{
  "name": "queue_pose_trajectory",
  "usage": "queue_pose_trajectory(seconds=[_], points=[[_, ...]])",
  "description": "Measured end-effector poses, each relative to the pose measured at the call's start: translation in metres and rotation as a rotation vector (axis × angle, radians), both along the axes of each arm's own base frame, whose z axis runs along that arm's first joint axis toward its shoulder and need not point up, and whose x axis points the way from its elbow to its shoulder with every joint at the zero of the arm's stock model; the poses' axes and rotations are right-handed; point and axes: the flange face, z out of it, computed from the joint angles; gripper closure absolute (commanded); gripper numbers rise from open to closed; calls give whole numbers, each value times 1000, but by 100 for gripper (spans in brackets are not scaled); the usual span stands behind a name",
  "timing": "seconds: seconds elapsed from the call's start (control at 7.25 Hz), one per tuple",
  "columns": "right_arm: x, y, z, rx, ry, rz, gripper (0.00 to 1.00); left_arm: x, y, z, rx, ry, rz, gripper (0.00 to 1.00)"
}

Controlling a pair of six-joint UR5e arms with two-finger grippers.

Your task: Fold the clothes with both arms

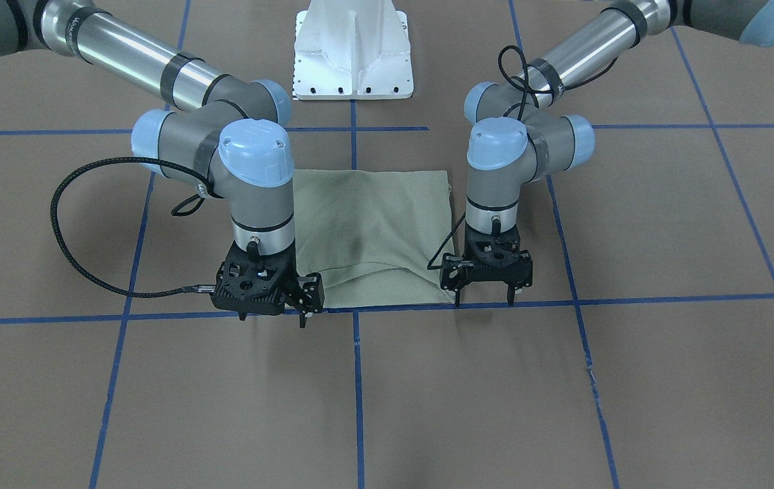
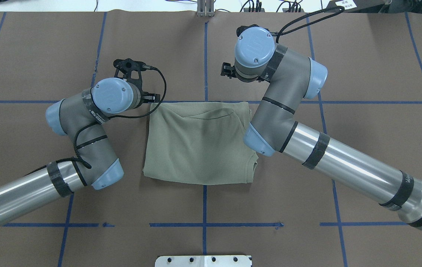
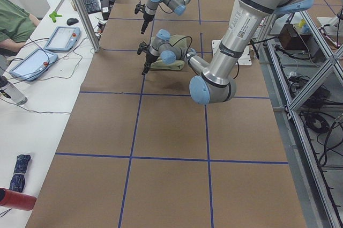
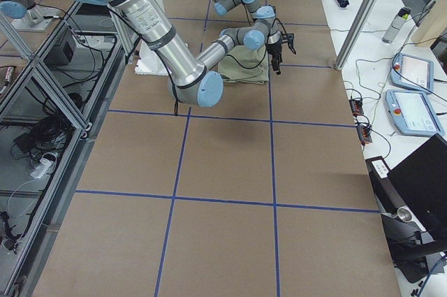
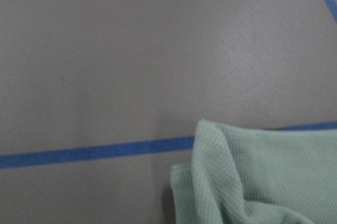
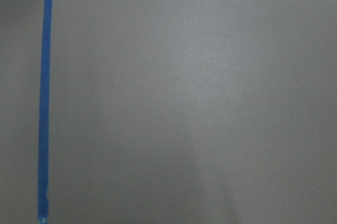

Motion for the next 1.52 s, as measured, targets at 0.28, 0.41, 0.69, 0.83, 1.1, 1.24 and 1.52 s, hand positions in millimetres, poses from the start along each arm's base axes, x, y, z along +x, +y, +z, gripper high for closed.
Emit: queue_pose_trajectory(seconds=[0.28,0.41,0.69,0.83,1.1,1.24,1.52], points=[[1,1,4,-2,3,-3,0,-26,-30,8,24,-48,4,0],[5,1,2,-3,-3,-15,0,-45,-38,-3,32,-30,28,0],[50,-7,12,-25,-21,-106,0,-117,-33,-20,75,9,116,0],[97,-13,25,-18,14,-184,0,-173,-30,-17,113,-24,177,0],[219,-12,47,10,131,-350,0,-305,-32,17,180,-118,321,0],[293,-11,66,9,169,-419,0,-375,-32,47,211,-160,388,0],[443,-4,137,20,164,-539,0,-512,-23,109,231,-251,435,0]])
